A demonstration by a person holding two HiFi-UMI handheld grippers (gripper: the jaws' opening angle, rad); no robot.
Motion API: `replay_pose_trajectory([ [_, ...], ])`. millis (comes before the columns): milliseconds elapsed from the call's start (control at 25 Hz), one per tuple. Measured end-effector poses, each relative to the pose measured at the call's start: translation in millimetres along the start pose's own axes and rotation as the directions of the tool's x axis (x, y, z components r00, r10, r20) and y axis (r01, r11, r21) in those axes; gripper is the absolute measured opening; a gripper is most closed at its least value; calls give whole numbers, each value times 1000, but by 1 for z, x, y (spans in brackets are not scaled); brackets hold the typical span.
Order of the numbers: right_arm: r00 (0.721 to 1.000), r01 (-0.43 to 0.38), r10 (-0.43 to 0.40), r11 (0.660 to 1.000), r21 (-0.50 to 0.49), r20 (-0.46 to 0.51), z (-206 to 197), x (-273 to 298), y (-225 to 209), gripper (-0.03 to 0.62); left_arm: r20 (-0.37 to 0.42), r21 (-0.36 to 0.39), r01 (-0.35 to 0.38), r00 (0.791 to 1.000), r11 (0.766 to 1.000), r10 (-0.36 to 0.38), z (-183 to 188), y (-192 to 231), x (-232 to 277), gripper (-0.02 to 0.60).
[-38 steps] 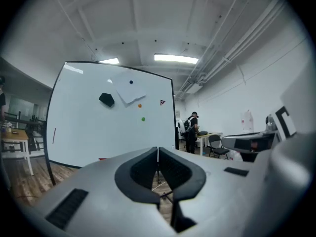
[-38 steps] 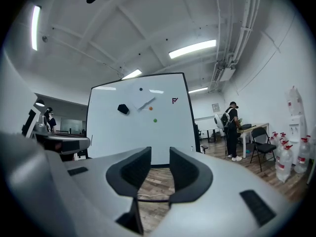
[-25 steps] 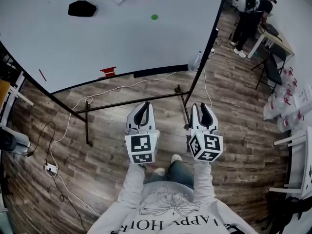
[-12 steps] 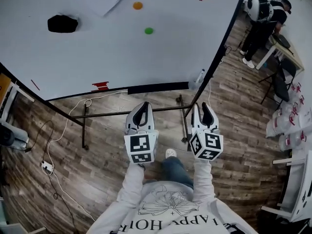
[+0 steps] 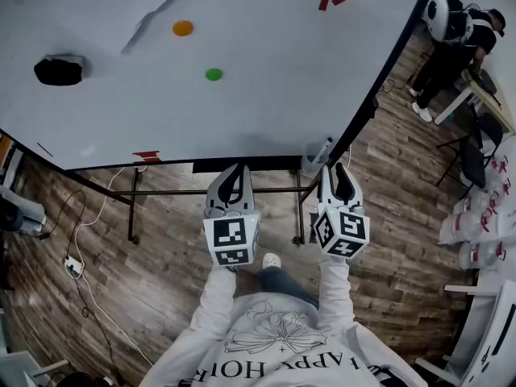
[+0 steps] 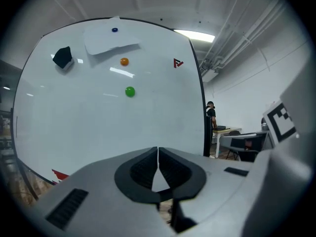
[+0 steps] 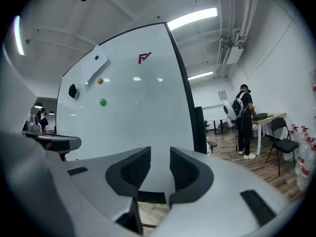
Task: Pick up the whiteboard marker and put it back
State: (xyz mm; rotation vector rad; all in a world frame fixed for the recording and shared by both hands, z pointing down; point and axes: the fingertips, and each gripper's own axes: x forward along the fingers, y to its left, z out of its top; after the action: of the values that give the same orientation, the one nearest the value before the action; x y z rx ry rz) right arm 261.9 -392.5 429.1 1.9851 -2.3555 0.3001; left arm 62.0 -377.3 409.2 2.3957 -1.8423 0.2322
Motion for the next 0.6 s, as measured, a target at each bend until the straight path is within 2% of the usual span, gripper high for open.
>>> replay_pose_trajectory([
  [600,993,12,-5,998,63,-114,-40,96,-63,104,-95,-9,-16,995,1000,15,-25,-16,100,11],
])
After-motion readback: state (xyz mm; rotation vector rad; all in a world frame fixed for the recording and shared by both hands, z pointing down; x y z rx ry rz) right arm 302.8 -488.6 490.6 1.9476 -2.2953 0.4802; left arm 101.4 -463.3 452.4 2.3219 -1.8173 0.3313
